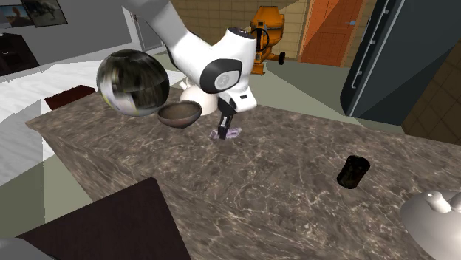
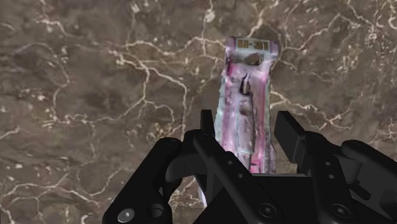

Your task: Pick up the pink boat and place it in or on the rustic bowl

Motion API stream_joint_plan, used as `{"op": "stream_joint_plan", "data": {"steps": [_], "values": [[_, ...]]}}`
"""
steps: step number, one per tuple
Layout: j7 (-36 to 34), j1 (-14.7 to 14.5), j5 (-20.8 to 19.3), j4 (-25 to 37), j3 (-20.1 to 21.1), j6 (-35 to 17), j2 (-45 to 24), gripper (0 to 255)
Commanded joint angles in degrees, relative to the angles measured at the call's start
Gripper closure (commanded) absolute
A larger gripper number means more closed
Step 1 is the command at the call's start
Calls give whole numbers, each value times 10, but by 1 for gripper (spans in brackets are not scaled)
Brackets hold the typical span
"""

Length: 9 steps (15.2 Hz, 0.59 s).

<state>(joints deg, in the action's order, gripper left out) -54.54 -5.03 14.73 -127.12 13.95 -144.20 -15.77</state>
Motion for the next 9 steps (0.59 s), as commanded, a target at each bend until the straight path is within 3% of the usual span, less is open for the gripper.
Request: {"op": "stream_joint_plan", "data": {"steps": [1, 9], "values": [[-3, 1, 0, 2, 0, 13, 11, 255], [-12, 3, -1, 13, 0, 69, 56, 255]]}}
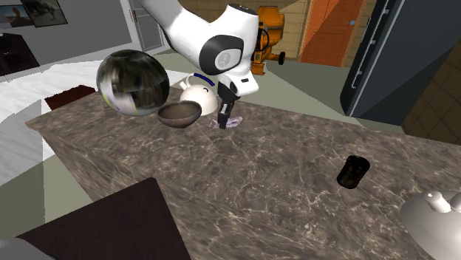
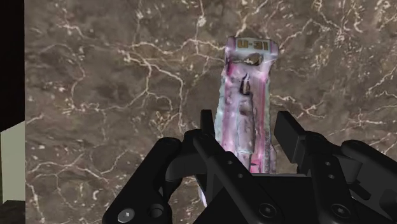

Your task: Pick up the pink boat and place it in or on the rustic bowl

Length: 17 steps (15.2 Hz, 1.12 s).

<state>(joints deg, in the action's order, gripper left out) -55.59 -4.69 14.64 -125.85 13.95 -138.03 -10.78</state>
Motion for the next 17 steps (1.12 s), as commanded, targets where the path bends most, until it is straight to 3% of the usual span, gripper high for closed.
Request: {"op": "stream_joint_plan", "data": {"steps": [1, 12, 17], "values": [[-3, 0, 0, 2, 0, 14, 12, 255], [-15, 4, -1, 29, -1, 89, 61, 255], [-85, -34, -5, 25, 31, 75, 66, 255]]}}
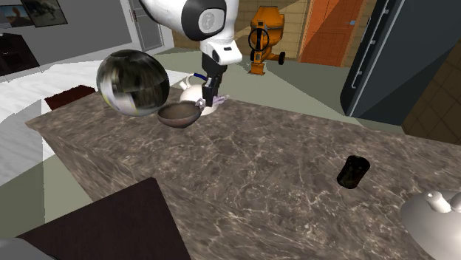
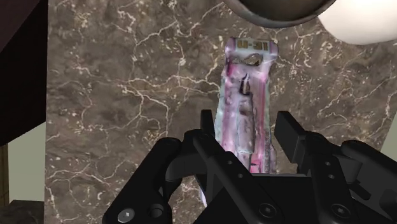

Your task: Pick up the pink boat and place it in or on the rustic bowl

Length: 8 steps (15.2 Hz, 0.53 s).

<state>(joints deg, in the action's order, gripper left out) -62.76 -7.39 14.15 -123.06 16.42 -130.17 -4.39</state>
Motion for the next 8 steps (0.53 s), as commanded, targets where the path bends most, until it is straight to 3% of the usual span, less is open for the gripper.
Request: {"op": "stream_joint_plan", "data": {"steps": [1, 8], "values": [[-28, -15, -2, -2, 12, -6, 1, 255], [-137, -70, -25, 24, 53, -19, -19, 255]]}}
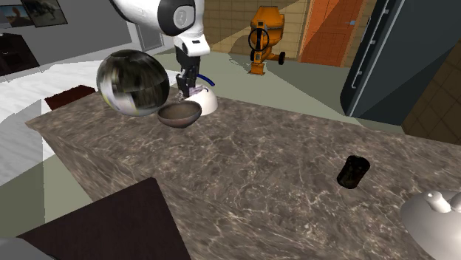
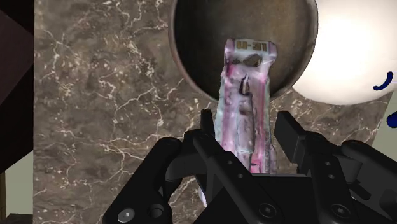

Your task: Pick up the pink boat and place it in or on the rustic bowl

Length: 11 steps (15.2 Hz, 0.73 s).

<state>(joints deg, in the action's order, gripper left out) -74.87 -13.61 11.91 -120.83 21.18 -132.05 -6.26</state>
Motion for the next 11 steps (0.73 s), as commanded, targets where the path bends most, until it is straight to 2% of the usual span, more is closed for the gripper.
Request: {"op": "stream_joint_plan", "data": {"steps": [1, 5, 11], "values": [[-32, -16, -7, 8, 11, -2, -5, 255], [-95, -48, -30, 38, 28, -3, -28, 255], [-94, -52, -38, 20, 26, -46, -54, 255]]}}
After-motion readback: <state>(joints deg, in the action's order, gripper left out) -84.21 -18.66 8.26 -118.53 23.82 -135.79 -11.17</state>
